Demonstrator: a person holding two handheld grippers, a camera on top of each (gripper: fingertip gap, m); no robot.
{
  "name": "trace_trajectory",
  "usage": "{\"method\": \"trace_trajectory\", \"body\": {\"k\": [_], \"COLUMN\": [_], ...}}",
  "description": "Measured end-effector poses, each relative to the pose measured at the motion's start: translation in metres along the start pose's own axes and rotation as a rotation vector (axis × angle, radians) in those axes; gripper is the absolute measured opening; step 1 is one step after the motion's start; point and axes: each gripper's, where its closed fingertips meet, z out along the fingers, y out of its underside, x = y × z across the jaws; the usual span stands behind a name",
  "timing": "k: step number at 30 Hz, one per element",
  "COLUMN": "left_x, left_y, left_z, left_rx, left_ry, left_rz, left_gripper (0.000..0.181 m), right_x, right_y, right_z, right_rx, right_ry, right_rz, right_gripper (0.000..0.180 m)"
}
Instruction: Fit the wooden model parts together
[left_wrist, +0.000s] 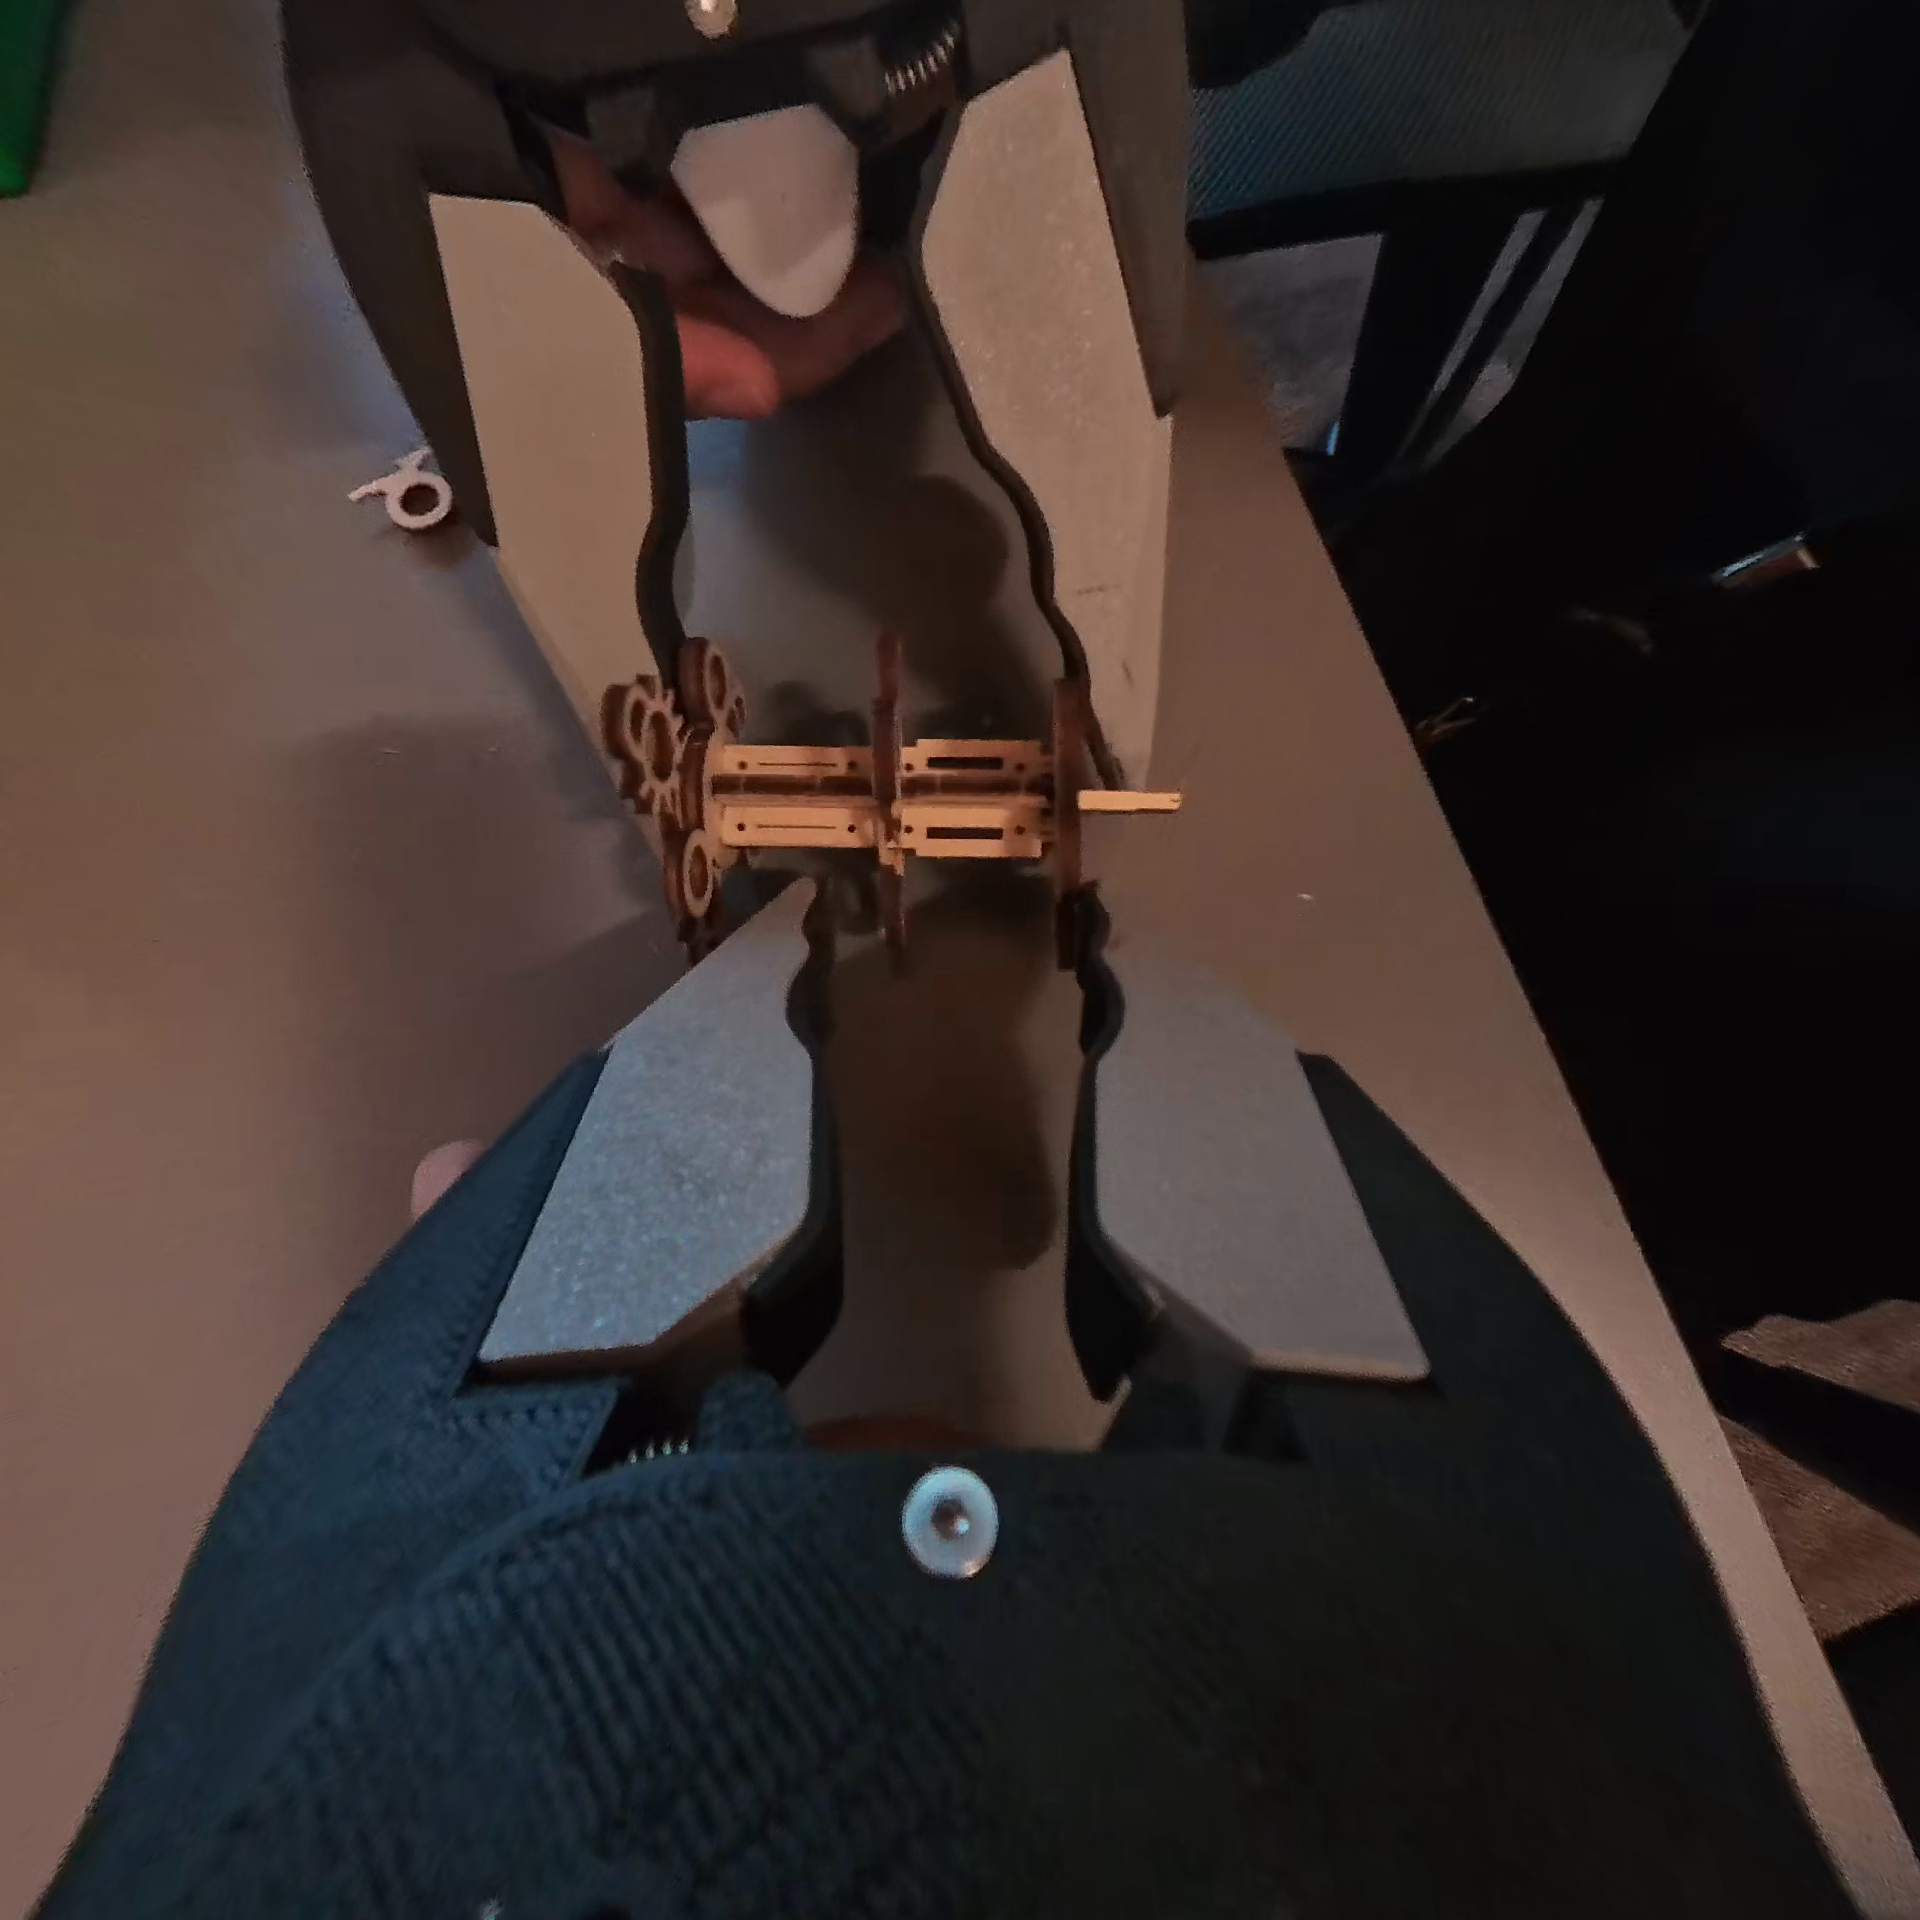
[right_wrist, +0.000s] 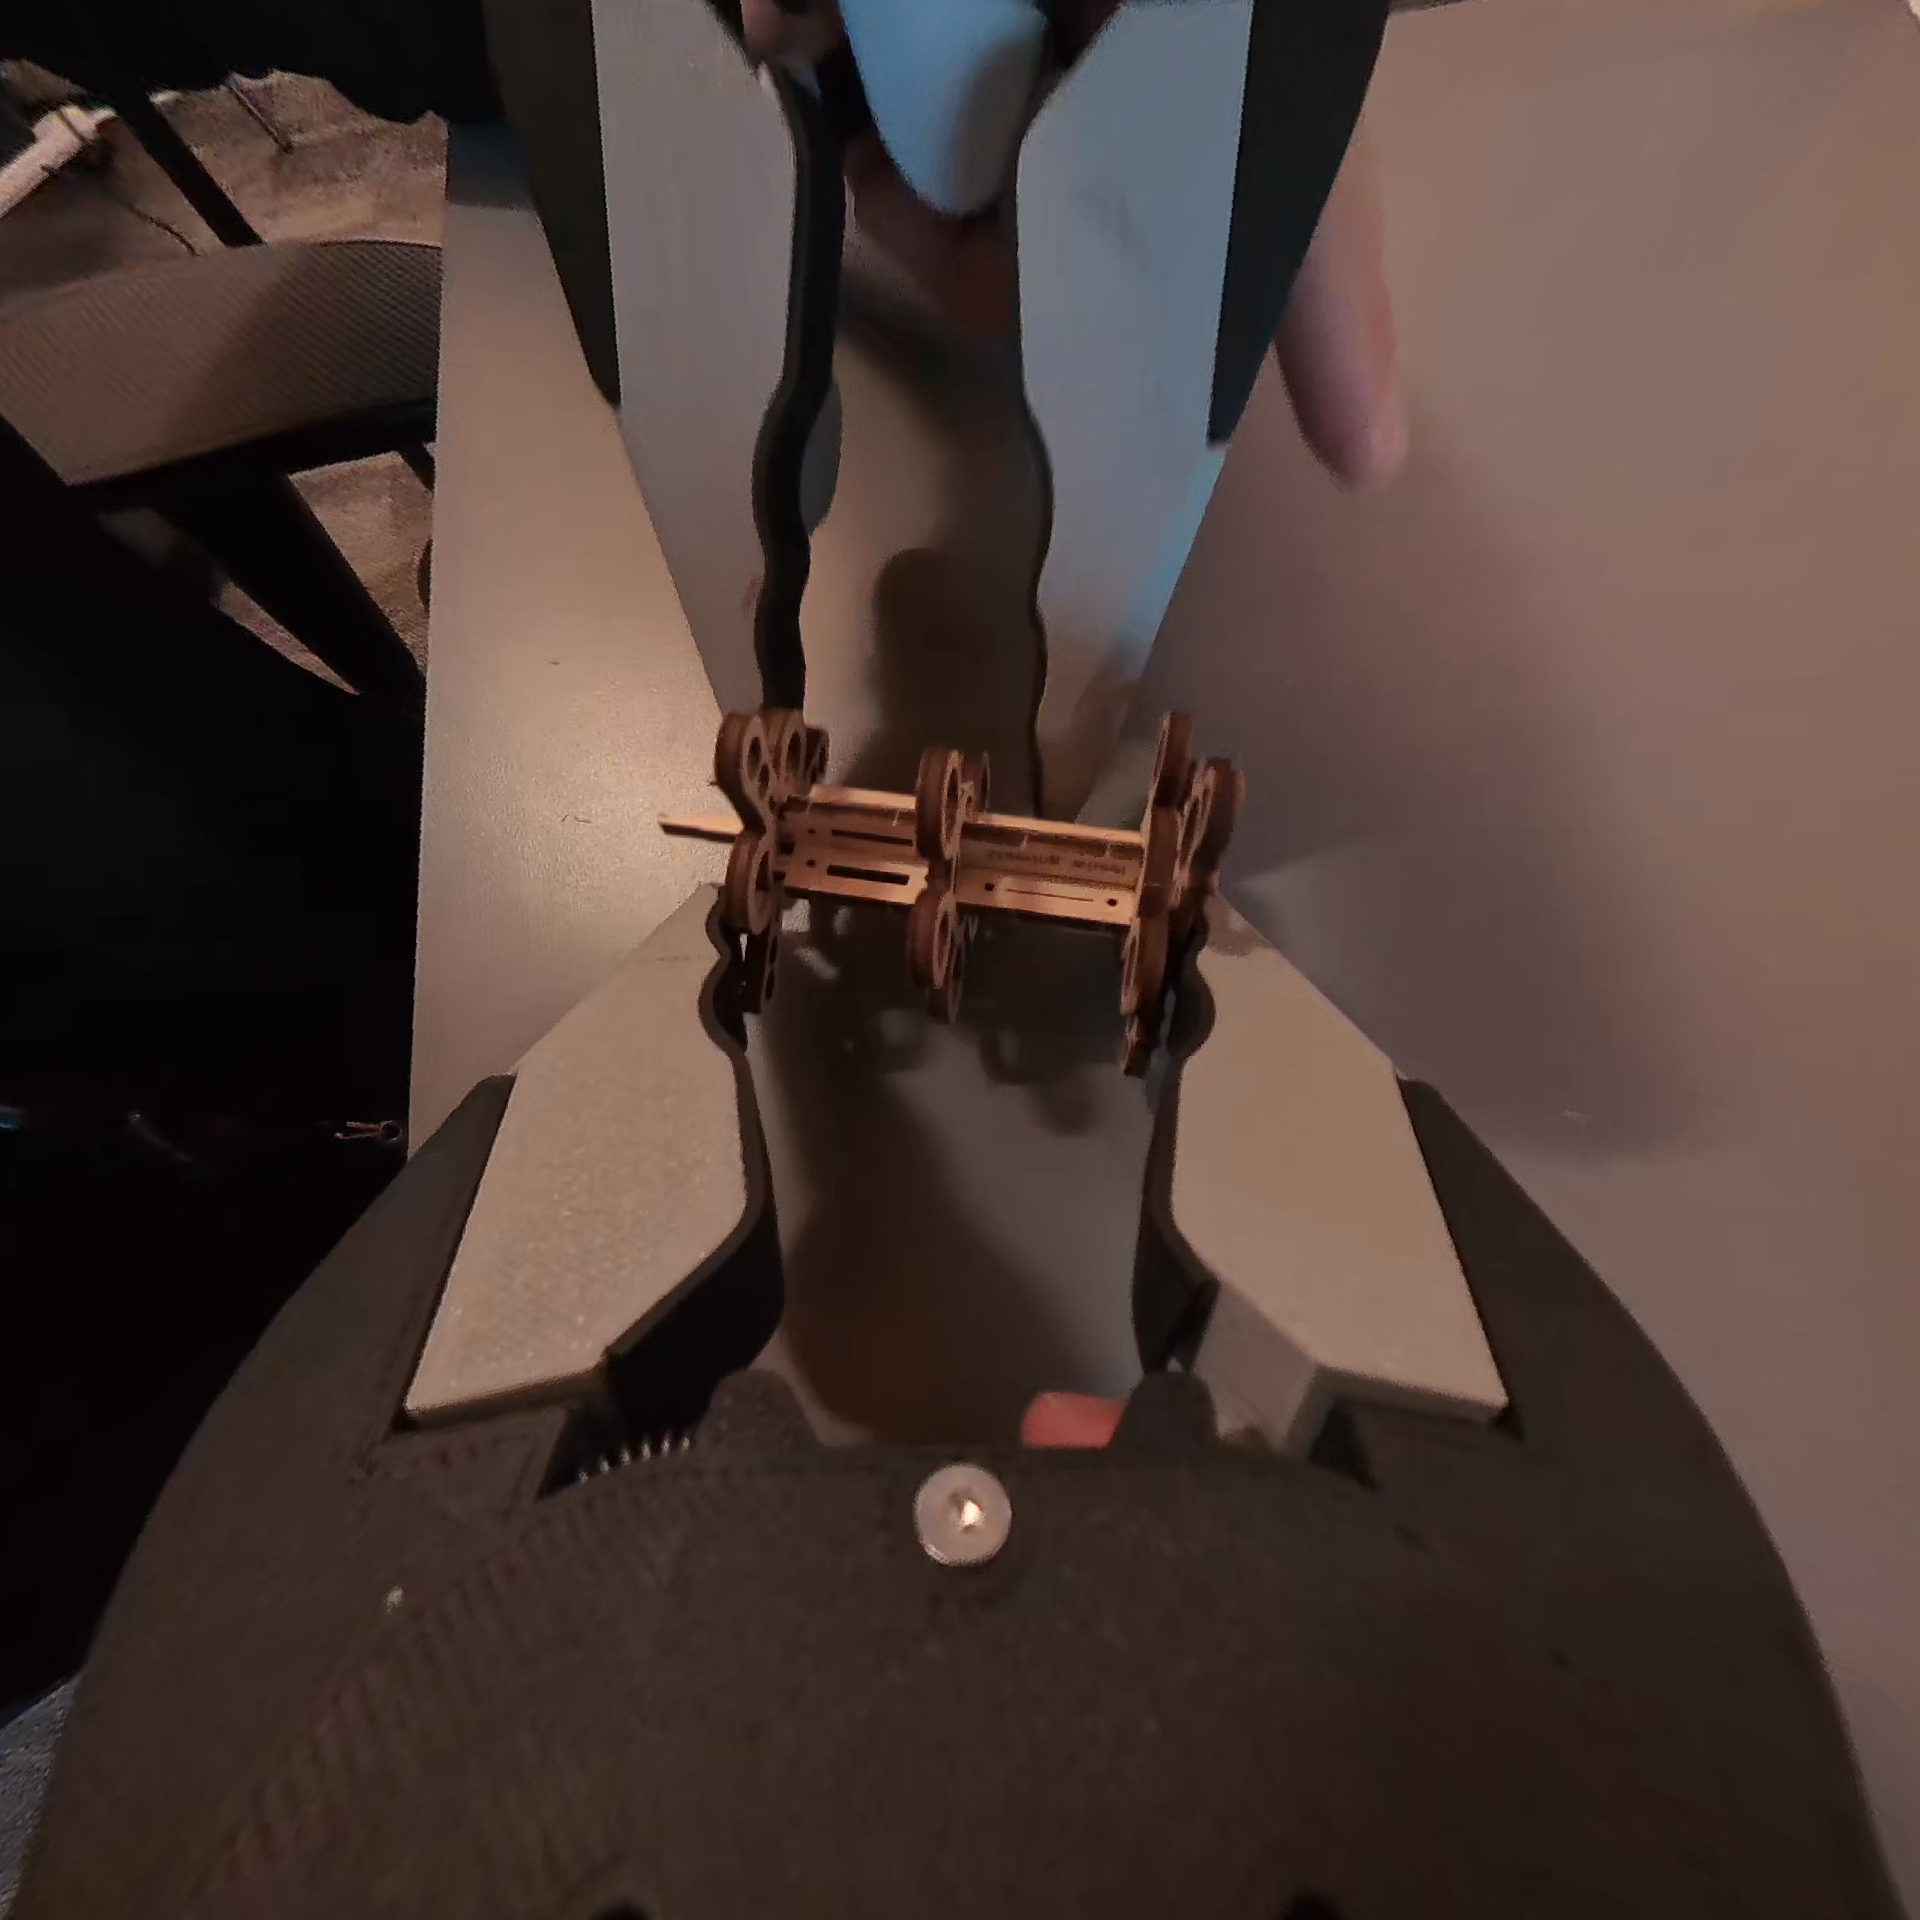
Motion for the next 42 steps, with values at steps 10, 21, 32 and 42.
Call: {"method": "trace_trajectory", "body": {"k": [10, 21, 32, 42], "left_x": [-0.011, -0.021, -0.017, -0.017], "left_y": [0.002, 0.005, -0.005, -0.006], "left_z": [-0.007, -0.011, 0.003, 0.003], "left_rx": [0.009, 0.045, 0.081, 0.083], "left_ry": [-0.055, -0.145, -0.1, -0.116], "left_rz": [0.023, -0.028, 0.002, 0.036], "left_gripper": [0.06, 0.082, 0.073, 0.072], "right_x": [0.002, 0.002, 0.001, 0.002], "right_y": [0.001, 0.001, 0.0, 0.0], "right_z": [-0.001, -0.001, -0.002, -0.001], "right_rx": [0.002, 0.001, 0.01, 0.006], "right_ry": [0.001, -0.002, -0.025, -0.021], "right_rz": [0.0, -0.009, 0.009, -0.01], "right_gripper": [0.08, 0.08, 0.08, 0.079]}}
